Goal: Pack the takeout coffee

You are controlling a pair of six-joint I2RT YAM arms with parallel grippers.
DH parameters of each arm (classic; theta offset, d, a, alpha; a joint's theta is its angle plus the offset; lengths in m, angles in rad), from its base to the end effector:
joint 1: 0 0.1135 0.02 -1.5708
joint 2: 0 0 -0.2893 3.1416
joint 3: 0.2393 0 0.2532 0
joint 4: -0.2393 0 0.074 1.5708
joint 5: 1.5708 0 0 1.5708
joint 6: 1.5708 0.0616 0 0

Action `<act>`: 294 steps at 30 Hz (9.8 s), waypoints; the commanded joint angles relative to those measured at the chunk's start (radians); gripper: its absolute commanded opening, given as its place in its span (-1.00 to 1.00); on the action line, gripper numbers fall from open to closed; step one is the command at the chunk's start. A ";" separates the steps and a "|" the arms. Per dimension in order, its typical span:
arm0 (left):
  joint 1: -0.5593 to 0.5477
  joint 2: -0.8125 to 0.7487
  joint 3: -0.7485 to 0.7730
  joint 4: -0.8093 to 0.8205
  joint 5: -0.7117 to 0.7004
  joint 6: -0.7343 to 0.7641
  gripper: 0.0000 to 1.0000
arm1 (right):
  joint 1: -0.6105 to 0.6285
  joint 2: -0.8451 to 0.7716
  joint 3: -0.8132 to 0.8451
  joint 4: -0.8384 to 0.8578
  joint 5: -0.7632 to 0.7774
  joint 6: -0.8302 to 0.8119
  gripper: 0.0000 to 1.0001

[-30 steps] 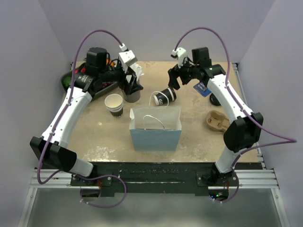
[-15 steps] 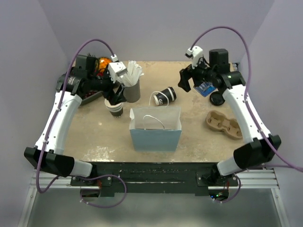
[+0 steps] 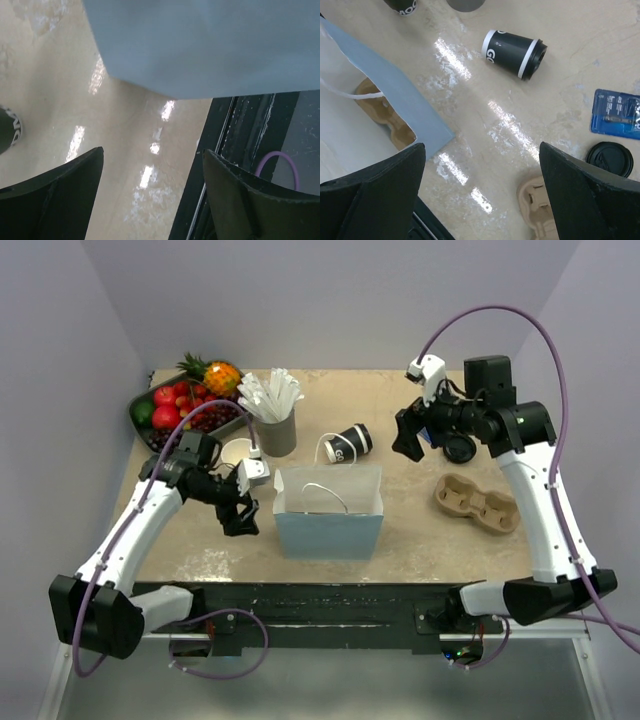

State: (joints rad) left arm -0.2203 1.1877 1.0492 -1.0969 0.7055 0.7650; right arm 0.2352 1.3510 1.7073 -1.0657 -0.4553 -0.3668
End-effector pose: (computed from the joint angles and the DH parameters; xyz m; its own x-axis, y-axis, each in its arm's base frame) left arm 0.1899 -0.0835 0.2931 -0.4053 0.6310 -0.6615 0.9084 0.3593 -0.2137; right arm 0.2511 0.0880 0.4536 -0.3999 -0.4270 -0.8110 -0.7254 0.6883 -0.0047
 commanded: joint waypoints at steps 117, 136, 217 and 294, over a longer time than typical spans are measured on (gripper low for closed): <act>-0.231 0.184 -0.076 1.485 -0.048 -0.668 0.05 | -0.051 0.519 0.492 0.300 -0.459 0.339 0.98; -0.283 -0.163 -0.253 1.352 -0.169 -0.520 0.05 | 0.139 0.330 0.178 0.377 -0.599 0.511 0.98; -0.291 -0.149 -0.644 0.971 -0.281 -0.148 0.80 | 0.523 0.715 0.060 0.302 -0.146 0.444 0.32; -0.263 0.263 -0.296 0.810 -0.092 -0.234 0.54 | 0.309 0.528 0.206 0.164 -0.037 0.302 0.68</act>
State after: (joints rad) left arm -0.4747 1.4361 0.7300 -0.2699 0.6117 0.5335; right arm 0.5297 1.9232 1.9148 -0.9203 -0.4816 -0.0704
